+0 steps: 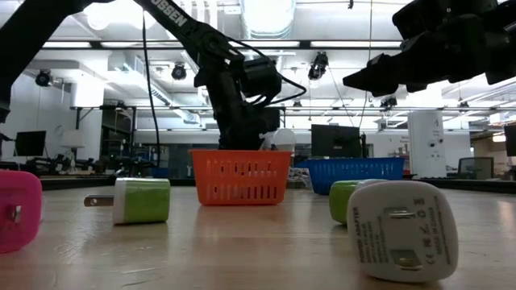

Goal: Pick & Place Office items
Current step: Put the top pink white charger adapter into the orange bin

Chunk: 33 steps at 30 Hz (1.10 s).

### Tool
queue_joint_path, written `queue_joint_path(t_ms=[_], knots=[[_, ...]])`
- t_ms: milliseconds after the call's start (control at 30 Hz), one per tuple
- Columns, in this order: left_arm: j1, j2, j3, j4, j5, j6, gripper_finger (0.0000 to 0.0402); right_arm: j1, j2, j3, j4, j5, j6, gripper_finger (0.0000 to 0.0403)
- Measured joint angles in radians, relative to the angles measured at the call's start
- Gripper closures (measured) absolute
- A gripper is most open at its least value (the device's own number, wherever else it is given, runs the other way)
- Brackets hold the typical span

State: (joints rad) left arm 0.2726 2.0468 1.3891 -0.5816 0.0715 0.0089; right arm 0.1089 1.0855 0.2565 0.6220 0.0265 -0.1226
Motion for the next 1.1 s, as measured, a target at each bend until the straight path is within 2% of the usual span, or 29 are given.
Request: queue_joint_path(t_ms=[167, 400, 800, 1100], knots=[[0.004, 0.000, -0.001, -0.002, -0.025, 0.015, 0.0198, 0.000, 0.000, 0.000, 0.000, 0.000, 0.000, 0.0161], [0.011, -0.001, -0.001, 0.000, -0.054, 0.030, 0.0290, 0.000, 0.000, 0.000, 0.000, 0.000, 0.000, 0.0161], [0.014, -0.001, -0.001, -0.001, -0.054, 0.061, 0.0292, 0.000, -0.001, 0.000, -0.002, 0.000, 0.000, 0.0161], [0.041, -0.003, -0.002, -0.027, -0.102, 0.054, 0.0292, 0.000, -0.001, 0.000, -0.006, 0.000, 0.004, 0.0161]])
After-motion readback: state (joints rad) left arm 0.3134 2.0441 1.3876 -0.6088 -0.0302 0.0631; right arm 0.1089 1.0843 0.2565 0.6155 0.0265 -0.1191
